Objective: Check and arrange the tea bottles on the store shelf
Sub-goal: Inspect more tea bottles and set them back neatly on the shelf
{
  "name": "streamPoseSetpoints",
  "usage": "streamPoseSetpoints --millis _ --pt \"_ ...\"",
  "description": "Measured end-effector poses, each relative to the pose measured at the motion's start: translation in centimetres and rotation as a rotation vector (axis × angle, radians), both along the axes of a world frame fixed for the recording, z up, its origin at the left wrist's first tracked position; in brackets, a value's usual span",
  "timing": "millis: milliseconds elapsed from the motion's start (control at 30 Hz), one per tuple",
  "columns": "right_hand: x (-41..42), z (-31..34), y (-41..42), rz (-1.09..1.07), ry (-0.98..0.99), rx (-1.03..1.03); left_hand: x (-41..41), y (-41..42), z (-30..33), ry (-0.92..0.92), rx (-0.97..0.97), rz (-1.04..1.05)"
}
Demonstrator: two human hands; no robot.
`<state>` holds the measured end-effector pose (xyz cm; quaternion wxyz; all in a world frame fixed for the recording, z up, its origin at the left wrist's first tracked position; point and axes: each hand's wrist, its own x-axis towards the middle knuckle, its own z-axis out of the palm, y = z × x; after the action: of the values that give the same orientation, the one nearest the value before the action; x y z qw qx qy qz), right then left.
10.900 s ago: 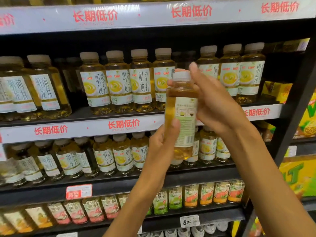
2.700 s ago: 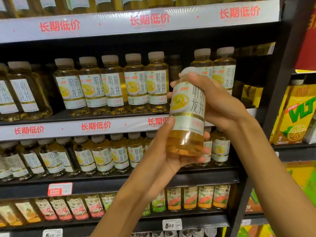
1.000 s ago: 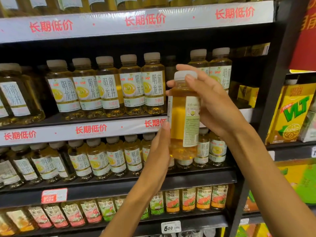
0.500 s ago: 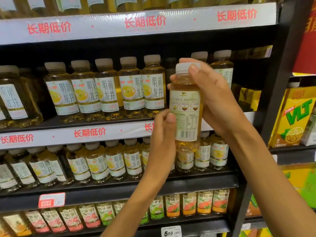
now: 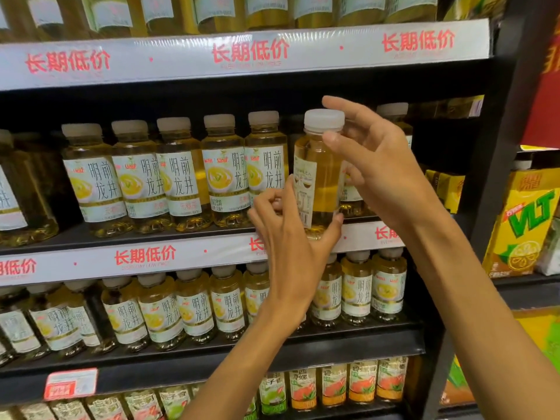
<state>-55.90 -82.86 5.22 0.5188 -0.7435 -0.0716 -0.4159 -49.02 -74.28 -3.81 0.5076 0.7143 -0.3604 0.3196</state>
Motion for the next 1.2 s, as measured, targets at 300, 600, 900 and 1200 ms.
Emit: streamPoseSetpoints --millis 300,600,900,1200 --pt "2.5 0.2 -0.8 -0.279 -0.072 -0.197 0.2 -0.8 -0.2 -0.082 -0.047 0.036" --pt "2.3 -0.6 -3.1 -0.193 -0.061 -0.215 0.9 -1.0 -0.1 -0.095 -0.061 0.146" --pt "3.7 -2.3 -2.4 -0.541 -0.221 -0.436 1.3 -2.1 -0.4 -0.213 -0.03 0.258" --pt "4.1 -2.6 -2.6 -0.769 -0.184 -0.658 2.5 -2.4 -0.1 -0.214 0.021 0.307"
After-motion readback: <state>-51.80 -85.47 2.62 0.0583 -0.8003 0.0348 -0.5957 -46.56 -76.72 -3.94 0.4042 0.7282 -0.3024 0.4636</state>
